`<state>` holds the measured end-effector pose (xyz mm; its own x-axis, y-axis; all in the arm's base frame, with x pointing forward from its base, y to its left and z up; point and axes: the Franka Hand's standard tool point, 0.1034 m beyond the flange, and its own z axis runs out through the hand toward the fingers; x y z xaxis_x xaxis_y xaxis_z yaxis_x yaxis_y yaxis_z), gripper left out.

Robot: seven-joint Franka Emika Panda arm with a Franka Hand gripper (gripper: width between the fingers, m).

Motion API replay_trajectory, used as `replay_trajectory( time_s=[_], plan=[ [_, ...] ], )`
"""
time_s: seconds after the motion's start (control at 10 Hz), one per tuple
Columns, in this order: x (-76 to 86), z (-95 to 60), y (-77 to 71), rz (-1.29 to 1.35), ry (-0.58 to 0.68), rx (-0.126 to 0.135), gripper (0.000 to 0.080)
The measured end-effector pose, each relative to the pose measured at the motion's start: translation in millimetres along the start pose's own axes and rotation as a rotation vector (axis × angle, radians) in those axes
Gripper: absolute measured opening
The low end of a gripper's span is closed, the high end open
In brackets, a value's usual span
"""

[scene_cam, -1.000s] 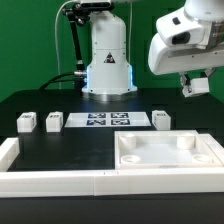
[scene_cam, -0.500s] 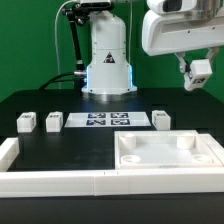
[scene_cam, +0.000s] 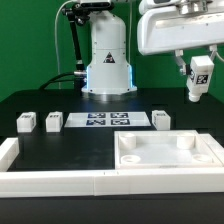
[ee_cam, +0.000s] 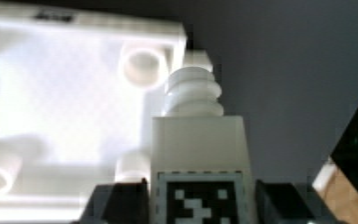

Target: Assemble square table

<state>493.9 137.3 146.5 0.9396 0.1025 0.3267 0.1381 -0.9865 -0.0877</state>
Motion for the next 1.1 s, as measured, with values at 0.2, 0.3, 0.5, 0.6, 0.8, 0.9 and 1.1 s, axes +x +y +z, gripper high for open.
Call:
replay_trajectory(
  time_s=[0.2,0.3,0.5,0.6,0.8,0.9,1.1],
  plan=[
    [15.1,-4.2,2.9,-0.008,0.133,-0.002,0.0287],
    [17.8,-7.8,3.4,-0.007,0.235,-0.003,0.0287],
    [12.6,-2.7,4.6,-0.005,0.25,-0.005,0.0287],
    [12.8,-2.7,4.9,-0.004,0.25,-0.005,0.0287],
    [20.0,12.0,10.9,-0.018,0.247,-0.01,0.0288],
    [29.9,18.4,11.1,-0.022,0.251,-0.008,0.0288],
    [39.7,33.9,14.9,-0.025,0.249,-0.008,0.0288]
  ],
)
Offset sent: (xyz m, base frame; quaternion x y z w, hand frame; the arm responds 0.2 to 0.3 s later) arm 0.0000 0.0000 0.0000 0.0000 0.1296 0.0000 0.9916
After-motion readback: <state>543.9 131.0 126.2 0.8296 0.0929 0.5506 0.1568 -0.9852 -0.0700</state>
